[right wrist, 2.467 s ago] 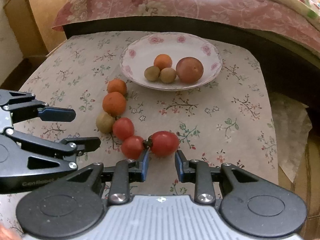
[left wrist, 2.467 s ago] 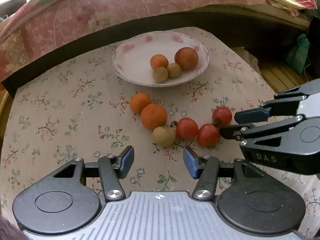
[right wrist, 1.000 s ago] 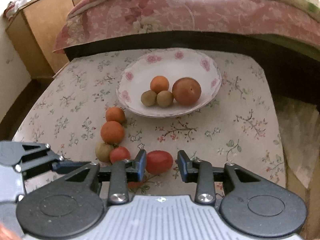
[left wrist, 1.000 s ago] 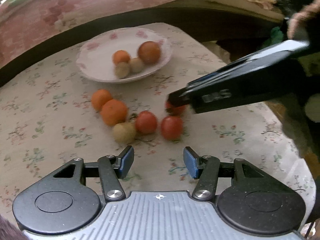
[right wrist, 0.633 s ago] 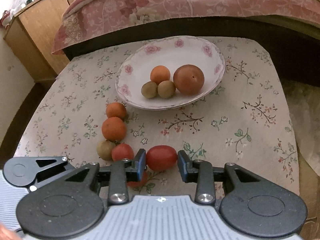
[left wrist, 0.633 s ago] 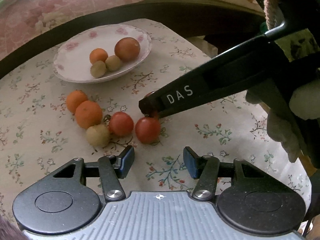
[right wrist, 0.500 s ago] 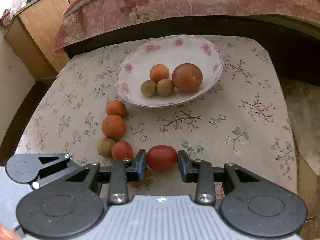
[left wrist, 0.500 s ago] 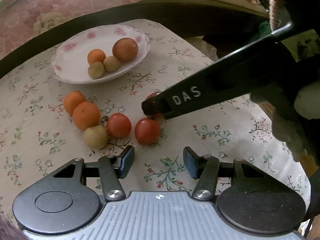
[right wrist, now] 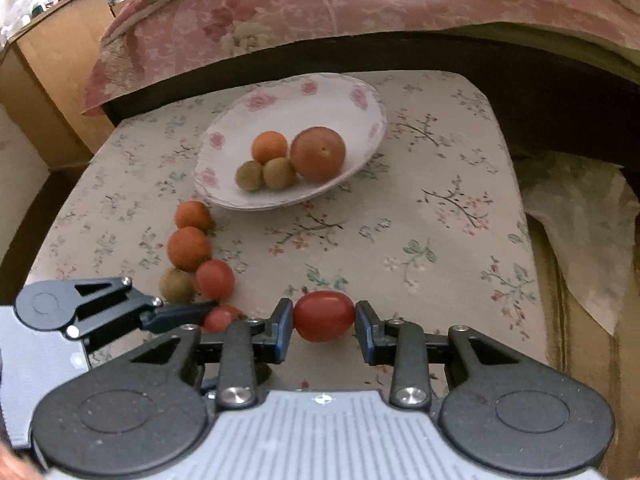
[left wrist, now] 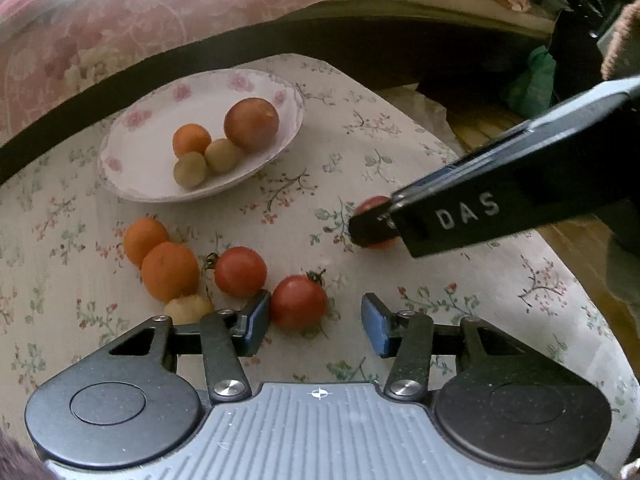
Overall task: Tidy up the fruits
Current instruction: 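Grasp another red cherry tomato with the left tool while the right tool holds its tomato, then carry both cherry tomatoes toward the white plate with both tools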
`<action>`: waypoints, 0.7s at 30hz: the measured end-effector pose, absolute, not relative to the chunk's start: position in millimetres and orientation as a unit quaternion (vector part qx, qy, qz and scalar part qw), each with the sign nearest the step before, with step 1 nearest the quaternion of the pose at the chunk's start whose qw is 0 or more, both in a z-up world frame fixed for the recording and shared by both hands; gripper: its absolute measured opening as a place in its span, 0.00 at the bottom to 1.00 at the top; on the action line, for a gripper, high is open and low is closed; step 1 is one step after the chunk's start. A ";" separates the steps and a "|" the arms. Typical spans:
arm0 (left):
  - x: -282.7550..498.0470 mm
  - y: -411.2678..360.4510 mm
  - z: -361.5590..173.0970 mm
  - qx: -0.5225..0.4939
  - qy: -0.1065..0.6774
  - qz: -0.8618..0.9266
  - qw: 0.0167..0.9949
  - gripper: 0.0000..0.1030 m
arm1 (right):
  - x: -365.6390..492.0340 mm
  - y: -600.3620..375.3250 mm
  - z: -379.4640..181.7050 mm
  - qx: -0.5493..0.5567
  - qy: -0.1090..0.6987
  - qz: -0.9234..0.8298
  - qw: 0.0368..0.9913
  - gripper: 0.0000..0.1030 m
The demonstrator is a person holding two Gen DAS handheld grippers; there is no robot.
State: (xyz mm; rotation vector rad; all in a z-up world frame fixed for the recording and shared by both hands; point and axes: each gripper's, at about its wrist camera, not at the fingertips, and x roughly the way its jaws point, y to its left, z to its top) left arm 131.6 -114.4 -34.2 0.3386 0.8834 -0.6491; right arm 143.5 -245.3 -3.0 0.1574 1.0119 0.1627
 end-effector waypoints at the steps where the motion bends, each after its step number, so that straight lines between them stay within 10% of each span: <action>1: 134.3 -117.2 -35.8 0.162 0.417 -0.305 0.841 0.53 | 142.7 -246.4 -2.9 0.074 0.484 0.077 0.868 0.33; 5: 132.4 -115.6 -35.1 0.156 0.414 -0.314 0.840 0.36 | 141.6 -246.4 -4.0 0.072 0.487 0.079 0.867 0.33; 21: 108.1 -86.4 -24.9 0.179 0.434 -0.283 0.837 0.35 | 125.1 -214.8 -1.3 0.002 0.486 0.124 0.865 0.33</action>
